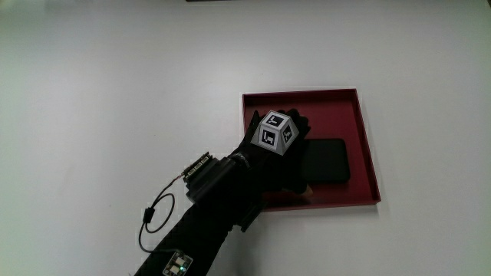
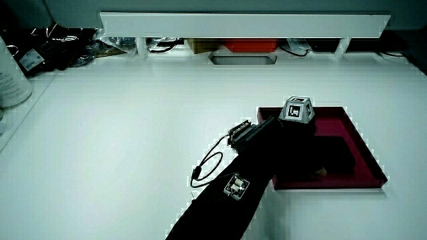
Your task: Pick battery from plate
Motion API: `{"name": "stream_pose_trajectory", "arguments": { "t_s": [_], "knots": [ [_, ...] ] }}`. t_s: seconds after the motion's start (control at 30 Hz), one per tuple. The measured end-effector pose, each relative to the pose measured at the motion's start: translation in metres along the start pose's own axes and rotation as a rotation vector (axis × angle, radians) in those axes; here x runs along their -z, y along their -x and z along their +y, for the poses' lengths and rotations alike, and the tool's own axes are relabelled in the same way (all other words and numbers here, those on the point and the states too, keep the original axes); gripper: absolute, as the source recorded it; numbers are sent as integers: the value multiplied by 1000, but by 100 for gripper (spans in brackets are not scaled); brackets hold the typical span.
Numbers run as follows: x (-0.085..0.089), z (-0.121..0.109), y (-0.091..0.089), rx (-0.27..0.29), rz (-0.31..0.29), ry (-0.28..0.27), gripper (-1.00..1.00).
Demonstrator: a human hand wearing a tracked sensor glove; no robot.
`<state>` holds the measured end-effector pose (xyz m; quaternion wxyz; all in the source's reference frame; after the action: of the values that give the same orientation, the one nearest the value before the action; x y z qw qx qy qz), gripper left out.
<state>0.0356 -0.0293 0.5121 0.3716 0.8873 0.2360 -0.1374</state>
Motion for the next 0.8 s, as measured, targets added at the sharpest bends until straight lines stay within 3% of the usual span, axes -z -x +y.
{"name": "stream_pose_trajectory", "arguments": {
  "t_s": [0.17, 0.43, 0.53, 0.73, 0.8],
  "knots": [
    [17, 8, 7, -27, -7, 41, 0],
    [21, 10, 6, -26, 26, 38, 0],
    [21, 8, 6, -16, 13, 28, 15],
    [20, 4, 3, 39, 21, -68, 45],
    [21, 4, 3, 52, 9, -77, 55]
  ]
}}
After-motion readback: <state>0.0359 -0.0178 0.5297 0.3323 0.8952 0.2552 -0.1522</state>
